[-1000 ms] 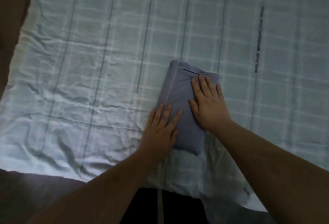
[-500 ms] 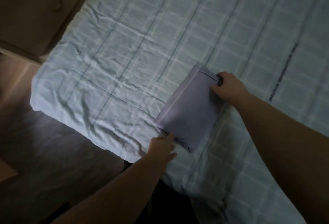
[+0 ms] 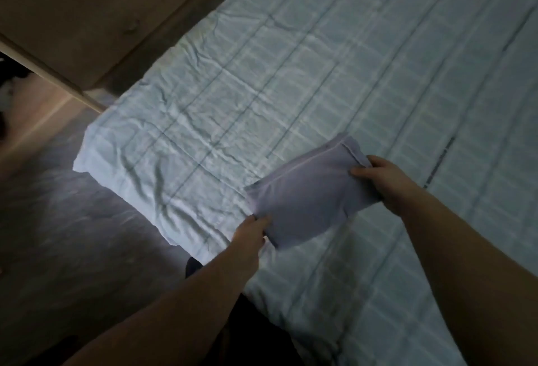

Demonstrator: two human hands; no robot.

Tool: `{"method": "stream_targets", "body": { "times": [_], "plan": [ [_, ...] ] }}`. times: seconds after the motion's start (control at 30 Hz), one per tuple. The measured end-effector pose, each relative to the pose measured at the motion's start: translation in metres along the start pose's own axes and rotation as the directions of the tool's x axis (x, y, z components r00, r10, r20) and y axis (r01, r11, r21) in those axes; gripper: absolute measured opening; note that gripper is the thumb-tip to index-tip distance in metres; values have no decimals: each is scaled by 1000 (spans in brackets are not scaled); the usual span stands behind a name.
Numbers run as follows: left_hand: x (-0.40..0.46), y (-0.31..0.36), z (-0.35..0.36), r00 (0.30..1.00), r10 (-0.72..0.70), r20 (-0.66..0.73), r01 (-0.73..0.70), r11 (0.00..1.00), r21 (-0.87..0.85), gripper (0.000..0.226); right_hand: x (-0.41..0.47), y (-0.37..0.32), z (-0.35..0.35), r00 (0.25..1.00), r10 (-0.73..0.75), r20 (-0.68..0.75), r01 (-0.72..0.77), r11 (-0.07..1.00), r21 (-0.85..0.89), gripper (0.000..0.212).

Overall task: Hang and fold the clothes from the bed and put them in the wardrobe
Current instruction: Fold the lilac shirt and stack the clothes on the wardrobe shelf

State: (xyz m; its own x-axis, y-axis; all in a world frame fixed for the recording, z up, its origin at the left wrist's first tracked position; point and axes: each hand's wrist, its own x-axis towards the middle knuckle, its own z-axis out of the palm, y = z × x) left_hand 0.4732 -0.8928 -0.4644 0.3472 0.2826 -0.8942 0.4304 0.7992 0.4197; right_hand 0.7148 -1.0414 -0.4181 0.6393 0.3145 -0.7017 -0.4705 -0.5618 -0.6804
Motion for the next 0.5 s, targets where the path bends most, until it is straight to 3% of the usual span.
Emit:
{"method": "stream_targets", "body": {
  "times": [0.13, 0.27, 0.5],
  "plan": [
    [-44, 92, -44, 958, 203, 200, -215, 976, 41, 39, -60, -50, 19, 988, -74, 134, 34, 959, 281, 38],
    [-114, 181, -98, 905, 329, 270, -365, 926, 94, 32, -119, -125, 72, 941, -209, 265, 95, 917, 386, 35],
    [-238, 284, -213, 762, 624, 171, -603, 781, -160, 35, -213, -260, 201, 820, -364, 443, 168, 891, 422, 40]
  ]
}}
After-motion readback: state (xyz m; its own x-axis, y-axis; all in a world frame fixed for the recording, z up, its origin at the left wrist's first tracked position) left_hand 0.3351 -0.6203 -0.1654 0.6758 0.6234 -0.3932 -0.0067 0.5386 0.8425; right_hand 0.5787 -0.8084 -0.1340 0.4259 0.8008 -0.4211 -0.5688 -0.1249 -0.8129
